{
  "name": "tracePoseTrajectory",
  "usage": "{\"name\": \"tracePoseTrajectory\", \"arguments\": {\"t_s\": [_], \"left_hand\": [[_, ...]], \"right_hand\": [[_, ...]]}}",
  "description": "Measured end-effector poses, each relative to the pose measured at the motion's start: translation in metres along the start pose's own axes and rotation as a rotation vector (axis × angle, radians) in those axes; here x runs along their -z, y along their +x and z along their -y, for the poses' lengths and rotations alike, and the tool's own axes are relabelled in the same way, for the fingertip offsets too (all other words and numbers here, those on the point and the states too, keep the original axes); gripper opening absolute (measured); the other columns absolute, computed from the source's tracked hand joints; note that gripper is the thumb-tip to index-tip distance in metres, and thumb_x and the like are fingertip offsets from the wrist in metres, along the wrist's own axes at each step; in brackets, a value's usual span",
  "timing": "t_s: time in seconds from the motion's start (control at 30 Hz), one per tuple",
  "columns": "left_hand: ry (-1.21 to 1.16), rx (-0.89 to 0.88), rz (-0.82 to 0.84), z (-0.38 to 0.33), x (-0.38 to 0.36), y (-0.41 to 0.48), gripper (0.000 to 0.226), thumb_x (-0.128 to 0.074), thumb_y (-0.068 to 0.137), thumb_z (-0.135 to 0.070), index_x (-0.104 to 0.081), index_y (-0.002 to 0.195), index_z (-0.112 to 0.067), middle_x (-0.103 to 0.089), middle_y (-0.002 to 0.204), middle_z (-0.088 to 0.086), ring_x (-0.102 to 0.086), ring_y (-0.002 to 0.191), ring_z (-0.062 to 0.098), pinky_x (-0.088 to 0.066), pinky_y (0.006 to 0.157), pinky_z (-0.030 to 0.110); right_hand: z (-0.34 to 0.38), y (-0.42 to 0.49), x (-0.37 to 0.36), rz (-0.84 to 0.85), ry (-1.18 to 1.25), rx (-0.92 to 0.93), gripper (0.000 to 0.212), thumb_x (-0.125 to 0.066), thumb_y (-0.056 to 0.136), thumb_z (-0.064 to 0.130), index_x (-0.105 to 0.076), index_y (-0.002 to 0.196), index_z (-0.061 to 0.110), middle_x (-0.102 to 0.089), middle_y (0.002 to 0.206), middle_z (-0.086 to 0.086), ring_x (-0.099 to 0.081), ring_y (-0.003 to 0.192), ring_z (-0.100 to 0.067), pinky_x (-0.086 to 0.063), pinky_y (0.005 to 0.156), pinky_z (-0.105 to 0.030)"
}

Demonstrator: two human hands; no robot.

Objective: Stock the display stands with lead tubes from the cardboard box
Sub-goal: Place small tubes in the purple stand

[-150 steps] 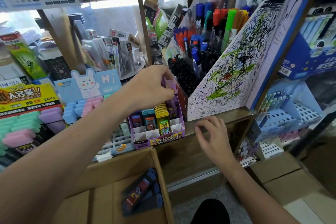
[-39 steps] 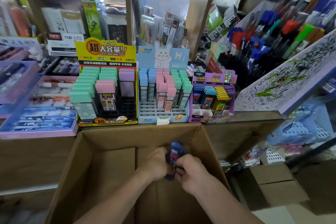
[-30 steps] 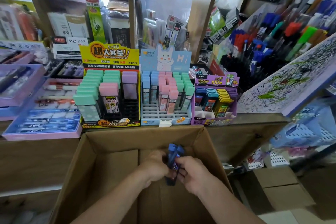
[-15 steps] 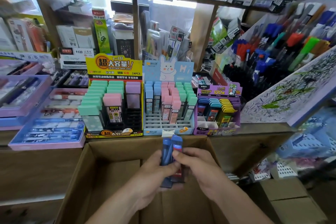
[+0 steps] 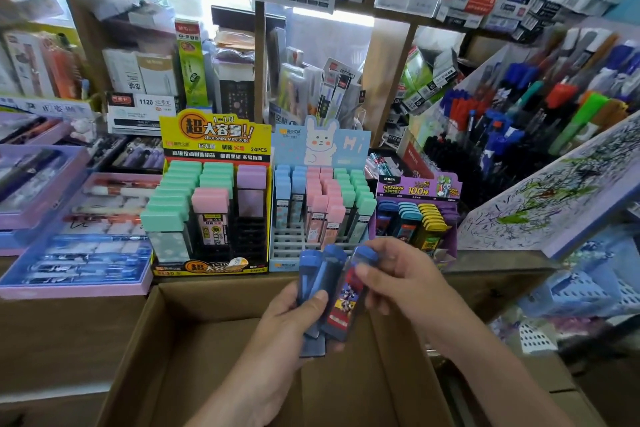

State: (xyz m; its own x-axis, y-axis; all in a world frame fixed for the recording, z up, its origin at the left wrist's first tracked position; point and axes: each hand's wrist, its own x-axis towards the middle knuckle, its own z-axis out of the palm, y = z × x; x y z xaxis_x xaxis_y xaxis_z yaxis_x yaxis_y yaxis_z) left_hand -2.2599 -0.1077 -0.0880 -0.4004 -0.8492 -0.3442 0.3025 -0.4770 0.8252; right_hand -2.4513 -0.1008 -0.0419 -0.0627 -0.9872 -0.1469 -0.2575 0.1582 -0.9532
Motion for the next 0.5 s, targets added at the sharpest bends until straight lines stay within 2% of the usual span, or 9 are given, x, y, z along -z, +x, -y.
{"name": "tracePoseTrajectory", "arguments": {"t_s": [0.13,0.27,0.4,0.5], "left_hand": [[-0.072,0.019,-0.064,0.0,0.005,0.006,0.019,-0.062,0.096,-0.012,-0.068,0.114,-0.017,-0.078,0.098,0.017,-0.075,0.079,0.026,-0.06,0.07,0.036],[-0.114,0.01,-0.097,-0.001,0.01,0.007,0.022,-0.062,0.094,-0.003,-0.067,0.113,-0.01,-0.077,0.097,0.022,-0.075,0.076,0.027,-0.056,0.067,0.035],[-0.135,0.027,-0.096,0.0,0.01,0.005,0.027,-0.06,0.092,0.003,-0.069,0.113,-0.011,-0.077,0.099,0.02,-0.075,0.075,0.024,-0.055,0.074,0.037],[-0.133,0.041,-0.09,0.001,0.01,0.001,0.031,-0.058,0.092,0.006,-0.069,0.115,-0.011,-0.077,0.1,0.019,-0.075,0.075,0.024,-0.055,0.077,0.037]], "right_hand": [[0.01,0.007,0.026,-0.124,-0.056,0.115,0.009,-0.065,0.098,0.013,-0.066,0.107,0.015,-0.077,0.085,-0.006,-0.066,0.06,-0.016,-0.051,0.05,-0.021],[0.021,0.016,0.053,-0.22,-0.159,0.23,0.008,-0.064,0.099,0.007,-0.067,0.102,0.013,-0.073,0.076,-0.008,-0.068,0.059,-0.021,-0.053,0.05,-0.027],[0.028,0.028,0.07,-0.316,-0.282,0.296,0.012,-0.068,0.096,0.007,-0.072,0.1,0.018,-0.072,0.069,0.0,-0.065,0.056,-0.008,-0.05,0.051,-0.019],[0.033,0.037,0.074,-0.341,-0.356,0.347,0.018,-0.068,0.096,0.005,-0.074,0.104,0.02,-0.075,0.074,0.004,-0.068,0.061,-0.007,-0.053,0.055,-0.018]]}}
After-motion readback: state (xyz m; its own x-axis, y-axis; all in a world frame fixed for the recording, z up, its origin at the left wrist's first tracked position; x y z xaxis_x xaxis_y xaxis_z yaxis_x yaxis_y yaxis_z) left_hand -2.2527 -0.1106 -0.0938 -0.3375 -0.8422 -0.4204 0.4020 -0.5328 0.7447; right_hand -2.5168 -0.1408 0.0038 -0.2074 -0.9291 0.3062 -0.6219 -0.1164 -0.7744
